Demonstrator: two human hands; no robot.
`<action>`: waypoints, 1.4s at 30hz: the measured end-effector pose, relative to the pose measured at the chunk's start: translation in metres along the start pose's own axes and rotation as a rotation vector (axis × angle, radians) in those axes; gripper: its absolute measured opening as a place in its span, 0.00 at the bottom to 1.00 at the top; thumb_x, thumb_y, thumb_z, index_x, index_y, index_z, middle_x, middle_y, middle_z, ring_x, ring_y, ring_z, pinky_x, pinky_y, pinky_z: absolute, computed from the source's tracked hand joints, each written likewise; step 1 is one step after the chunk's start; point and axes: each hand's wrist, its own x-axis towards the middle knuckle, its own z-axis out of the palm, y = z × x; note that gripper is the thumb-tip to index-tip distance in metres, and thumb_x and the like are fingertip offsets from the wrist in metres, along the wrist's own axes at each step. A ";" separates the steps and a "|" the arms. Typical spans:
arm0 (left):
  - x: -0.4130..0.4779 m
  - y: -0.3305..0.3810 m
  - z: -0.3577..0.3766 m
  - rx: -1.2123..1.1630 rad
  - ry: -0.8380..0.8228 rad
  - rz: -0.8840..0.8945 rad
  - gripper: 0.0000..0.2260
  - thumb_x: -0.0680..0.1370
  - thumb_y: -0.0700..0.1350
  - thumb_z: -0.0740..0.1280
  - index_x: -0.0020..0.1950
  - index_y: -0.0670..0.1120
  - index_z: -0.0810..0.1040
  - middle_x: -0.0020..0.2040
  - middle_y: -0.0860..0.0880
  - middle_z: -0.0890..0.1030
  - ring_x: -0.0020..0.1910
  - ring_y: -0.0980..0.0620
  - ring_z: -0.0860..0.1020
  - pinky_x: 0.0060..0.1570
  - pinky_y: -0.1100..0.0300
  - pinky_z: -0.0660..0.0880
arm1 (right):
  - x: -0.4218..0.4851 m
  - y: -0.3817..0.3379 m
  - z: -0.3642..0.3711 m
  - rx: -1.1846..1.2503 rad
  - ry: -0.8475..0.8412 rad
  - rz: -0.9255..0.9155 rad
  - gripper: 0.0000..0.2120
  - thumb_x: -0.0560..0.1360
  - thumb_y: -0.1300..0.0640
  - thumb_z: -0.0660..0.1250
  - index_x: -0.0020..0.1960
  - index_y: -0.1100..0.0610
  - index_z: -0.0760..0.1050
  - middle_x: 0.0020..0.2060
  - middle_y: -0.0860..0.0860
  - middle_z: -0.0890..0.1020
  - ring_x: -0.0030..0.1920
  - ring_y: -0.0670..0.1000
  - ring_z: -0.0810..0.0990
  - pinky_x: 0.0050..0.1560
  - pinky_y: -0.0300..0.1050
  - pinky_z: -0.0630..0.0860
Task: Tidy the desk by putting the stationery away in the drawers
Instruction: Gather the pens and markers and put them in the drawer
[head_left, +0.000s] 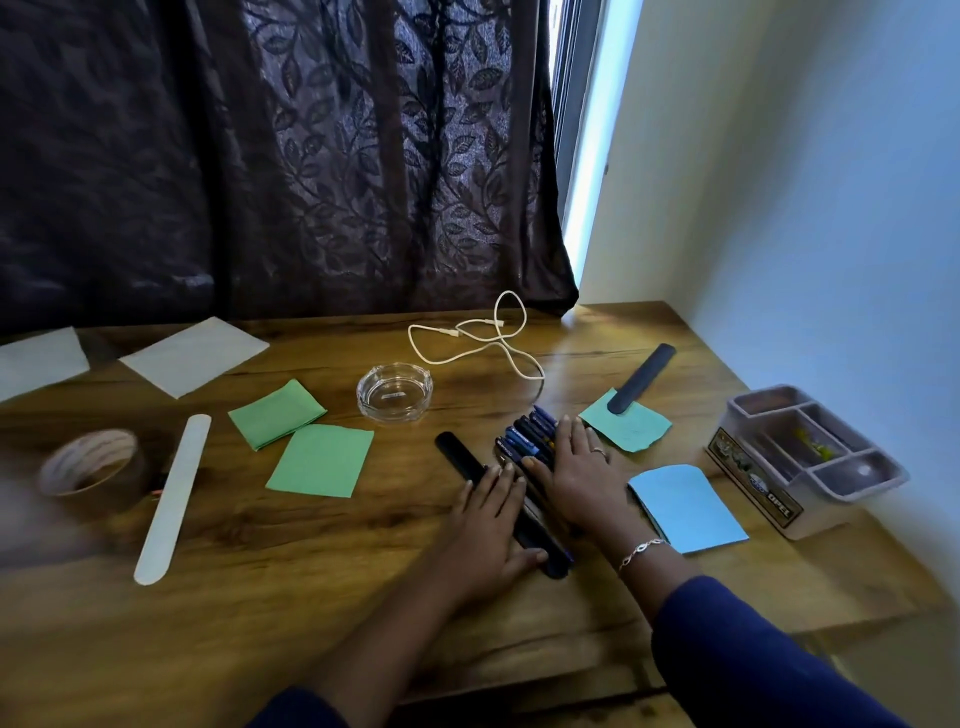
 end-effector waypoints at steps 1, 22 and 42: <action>-0.001 0.000 0.000 -0.018 0.002 -0.020 0.37 0.78 0.62 0.54 0.76 0.47 0.37 0.77 0.48 0.36 0.75 0.52 0.35 0.74 0.52 0.38 | -0.002 -0.003 0.001 -0.007 0.006 0.006 0.35 0.78 0.37 0.45 0.76 0.57 0.41 0.76 0.56 0.47 0.76 0.56 0.48 0.72 0.57 0.52; -0.058 0.022 -0.002 -0.131 0.489 0.111 0.16 0.76 0.50 0.62 0.62 0.47 0.73 0.67 0.46 0.73 0.71 0.51 0.64 0.67 0.61 0.63 | -0.095 0.032 0.016 0.404 0.641 -0.495 0.11 0.78 0.47 0.56 0.43 0.54 0.69 0.38 0.52 0.75 0.37 0.50 0.75 0.33 0.44 0.75; -0.148 0.039 0.117 -0.919 0.201 -0.580 0.09 0.79 0.46 0.63 0.47 0.43 0.79 0.40 0.50 0.78 0.40 0.53 0.76 0.38 0.63 0.68 | -0.215 0.029 0.097 1.676 0.066 0.757 0.14 0.79 0.52 0.58 0.53 0.63 0.73 0.35 0.55 0.76 0.36 0.51 0.75 0.39 0.43 0.73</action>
